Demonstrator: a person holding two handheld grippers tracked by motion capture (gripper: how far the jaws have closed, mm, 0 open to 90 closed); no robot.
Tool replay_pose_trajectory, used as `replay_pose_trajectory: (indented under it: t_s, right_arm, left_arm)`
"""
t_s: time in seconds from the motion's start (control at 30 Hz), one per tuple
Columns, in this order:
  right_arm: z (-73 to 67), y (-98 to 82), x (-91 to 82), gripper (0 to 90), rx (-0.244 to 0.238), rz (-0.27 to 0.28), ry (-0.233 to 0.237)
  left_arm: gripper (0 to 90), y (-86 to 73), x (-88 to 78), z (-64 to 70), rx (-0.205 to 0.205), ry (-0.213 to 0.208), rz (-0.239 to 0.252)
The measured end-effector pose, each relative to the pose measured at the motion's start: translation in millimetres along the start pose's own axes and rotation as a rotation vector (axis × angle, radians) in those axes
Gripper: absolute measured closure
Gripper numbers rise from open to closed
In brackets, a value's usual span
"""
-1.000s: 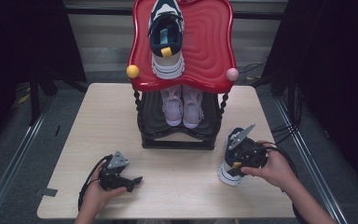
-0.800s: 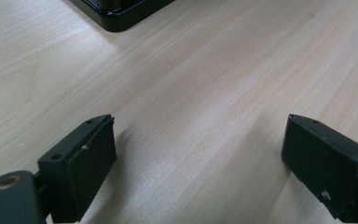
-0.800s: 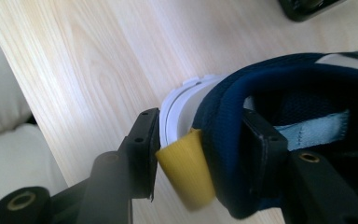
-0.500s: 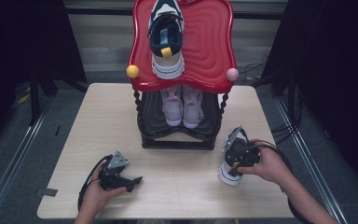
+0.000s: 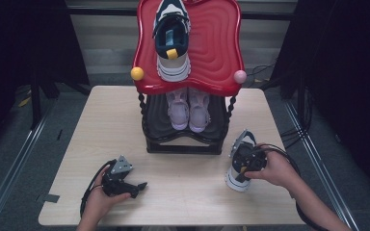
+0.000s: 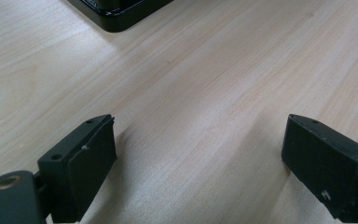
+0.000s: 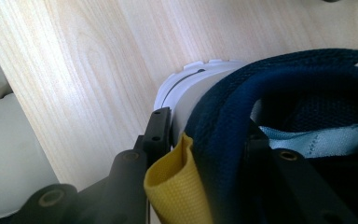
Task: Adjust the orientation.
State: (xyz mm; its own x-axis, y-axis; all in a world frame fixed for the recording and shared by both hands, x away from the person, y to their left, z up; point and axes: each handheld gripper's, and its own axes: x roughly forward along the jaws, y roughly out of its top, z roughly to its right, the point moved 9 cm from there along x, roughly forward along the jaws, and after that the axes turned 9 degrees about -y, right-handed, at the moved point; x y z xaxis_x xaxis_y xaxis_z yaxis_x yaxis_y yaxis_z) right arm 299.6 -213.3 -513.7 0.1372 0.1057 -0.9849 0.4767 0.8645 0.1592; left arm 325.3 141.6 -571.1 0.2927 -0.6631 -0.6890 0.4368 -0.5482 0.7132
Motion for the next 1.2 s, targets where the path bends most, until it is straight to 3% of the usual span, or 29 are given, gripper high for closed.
replay_pose_trajectory:
  t_s: [0.07,0.3,0.33,0.4,0.47,0.77,0.87,1.0,1.03,1.1,1.2]
  right_arm:
    - [-2.8,-0.2,0.0,64.1,0.019,-0.011,0.012]
    - [-4.8,-0.4,-0.5,66.9,0.012,-0.007,0.023]
    - [-2.6,-0.3,0.7,67.9,-0.015,-0.003,0.014]
    - [-5.6,0.2,0.2,69.3,-0.010,-0.016,0.011]
    - [-4.7,-0.1,0.6,70.6,-0.038,-0.022,0.004]
    - [-8.1,0.6,0.5,72.6,-0.024,-0.011,0.019]
    - [-6.9,-1.0,-0.9,72.1,-0.021,-0.031,0.021]
    - [-5.5,-0.2,-1.8,69.7,0.017,-0.049,0.025]
    - [-4.0,-0.6,-1.8,69.1,0.006,-0.053,0.025]
    - [-5.4,0.7,-2.8,68.1,0.032,-0.065,0.028]
    - [-2.8,0.6,-1.7,68.1,0.006,-0.093,0.017]
  left_arm:
    - [9.4,0.0,-0.1,0.0,0.000,0.000,0.000]
    - [9.4,0.0,0.0,-0.2,0.000,0.001,0.000]
    - [9.4,0.0,0.0,-0.2,0.000,0.001,0.001]
    - [9.4,0.0,0.0,-0.2,0.000,0.001,0.000]
    - [9.4,0.0,0.0,-0.2,0.000,0.001,0.000]
    - [9.4,0.1,0.0,-0.2,0.000,0.001,0.000]
    - [9.4,0.1,0.0,-0.3,0.000,0.001,0.000]
    - [9.4,0.1,0.0,-0.3,0.000,0.001,0.000]
    - [9.4,0.1,0.0,-0.3,0.000,0.001,0.000]
    - [9.4,0.1,0.0,-0.3,0.000,0.001,0.000]
    - [9.4,0.1,0.0,-0.3,0.000,0.001,0.001]
